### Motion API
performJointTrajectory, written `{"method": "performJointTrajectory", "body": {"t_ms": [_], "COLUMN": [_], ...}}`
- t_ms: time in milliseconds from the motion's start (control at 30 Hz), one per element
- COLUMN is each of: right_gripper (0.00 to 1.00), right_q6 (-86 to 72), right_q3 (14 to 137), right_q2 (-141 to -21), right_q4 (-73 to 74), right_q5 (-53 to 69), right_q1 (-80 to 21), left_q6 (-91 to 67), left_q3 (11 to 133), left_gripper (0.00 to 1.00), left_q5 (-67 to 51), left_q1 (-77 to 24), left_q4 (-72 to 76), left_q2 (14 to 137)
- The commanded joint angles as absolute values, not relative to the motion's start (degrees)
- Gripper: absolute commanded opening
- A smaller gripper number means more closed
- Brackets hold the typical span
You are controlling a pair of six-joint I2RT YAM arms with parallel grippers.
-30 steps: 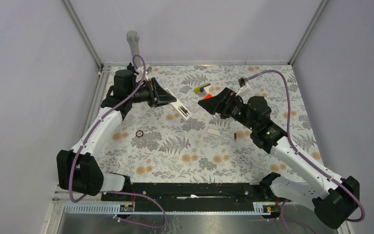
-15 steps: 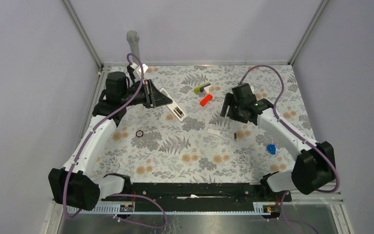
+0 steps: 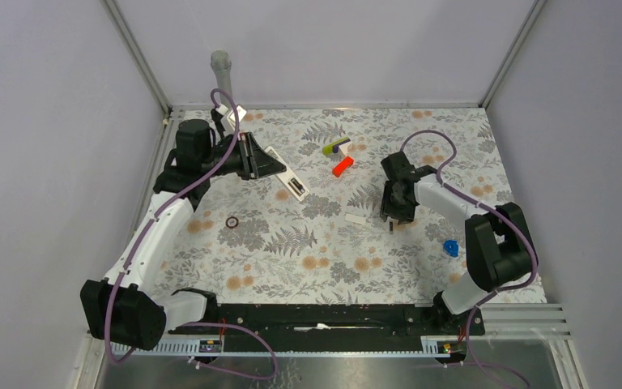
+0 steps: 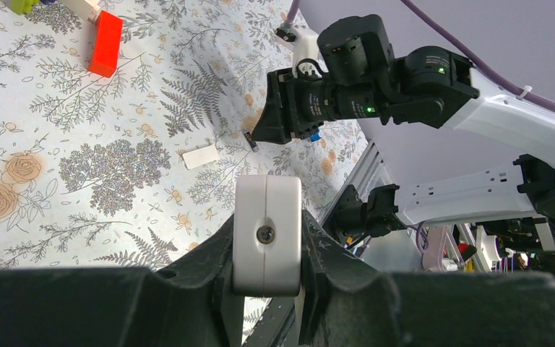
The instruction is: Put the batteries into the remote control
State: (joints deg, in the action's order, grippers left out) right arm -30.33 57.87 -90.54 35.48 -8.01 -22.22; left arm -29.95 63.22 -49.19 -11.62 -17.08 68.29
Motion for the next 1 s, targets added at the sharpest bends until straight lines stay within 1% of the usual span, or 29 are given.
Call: {"method": "performJointTrajectory", "body": {"t_ms": [0,200,467,800,900,967], "right_gripper": [0.49,0.48,0.42,0.20,0.13,0.12], "right_q6": [-29.3,-29.2,-29.3,-33.0,-38.4,-45.1], "right_q3": [57.4,55.7,54.6,53.8,52.6,51.4], "right_q2": [-92.2,-93.3,-95.3,-95.6,-93.7,-91.6], "right_q4": [36.8,34.7,32.8,31.9,31.2,30.5], "right_q5": [-9.8,-8.5,-7.8,-8.3,-8.2,-7.5], "right_q1": [-22.2,-22.1,-22.1,-22.1,-21.8,-21.7], "left_q6": [-29.3,-29.9,-30.0,-29.6,-29.3,-29.2], "left_q3": [63.2,61.5,59.9,60.3,60.4,60.2], "left_gripper": [0.00,0.00,0.00,0.00,0.00,0.00], "left_q5": [-49.8,-52.4,-54.3,-53.5,-53.3,-53.2], "left_q1": [-11.4,-11.3,-11.4,-11.4,-11.4,-11.4], "left_q4": [-13.5,-10.1,-7.5,-8.3,-8.7,-8.7], "left_q2": [65.9,64.8,63.5,63.7,63.5,63.4]}}
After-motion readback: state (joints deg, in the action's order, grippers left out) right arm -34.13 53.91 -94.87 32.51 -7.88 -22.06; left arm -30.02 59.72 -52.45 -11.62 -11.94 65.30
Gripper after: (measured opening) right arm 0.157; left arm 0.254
